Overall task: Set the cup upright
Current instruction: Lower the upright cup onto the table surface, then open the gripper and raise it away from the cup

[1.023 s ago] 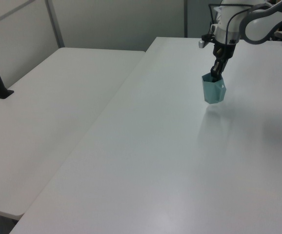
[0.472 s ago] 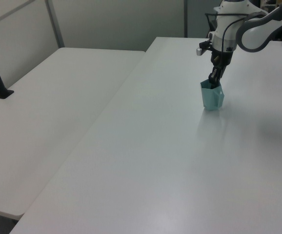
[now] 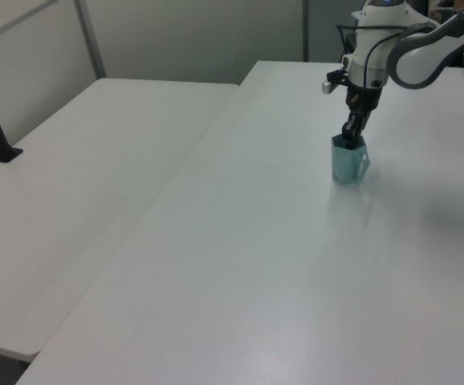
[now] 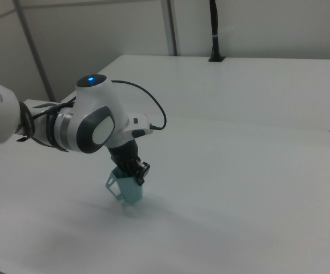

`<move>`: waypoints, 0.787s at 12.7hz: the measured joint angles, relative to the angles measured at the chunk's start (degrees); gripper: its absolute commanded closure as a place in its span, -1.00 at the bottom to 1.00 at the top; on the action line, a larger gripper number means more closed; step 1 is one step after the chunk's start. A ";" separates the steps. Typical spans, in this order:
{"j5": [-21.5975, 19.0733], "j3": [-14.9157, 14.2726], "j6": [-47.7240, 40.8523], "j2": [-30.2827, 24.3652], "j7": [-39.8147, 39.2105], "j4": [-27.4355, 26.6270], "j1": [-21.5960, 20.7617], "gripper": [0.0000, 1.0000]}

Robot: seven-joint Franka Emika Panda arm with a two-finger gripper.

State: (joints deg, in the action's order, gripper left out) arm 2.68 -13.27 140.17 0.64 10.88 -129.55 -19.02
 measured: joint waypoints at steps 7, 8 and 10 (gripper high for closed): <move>0.00 0.01 -8.27 -1.06 0.16 4.44 -0.01 -1.00; 0.00 0.01 -14.22 -1.74 0.16 8.35 -0.01 -1.00; -0.05 -0.06 -24.21 -3.09 0.16 18.32 0.08 -1.00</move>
State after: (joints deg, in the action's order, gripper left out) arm 2.64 -13.33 115.96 -2.46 11.04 -111.24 -18.94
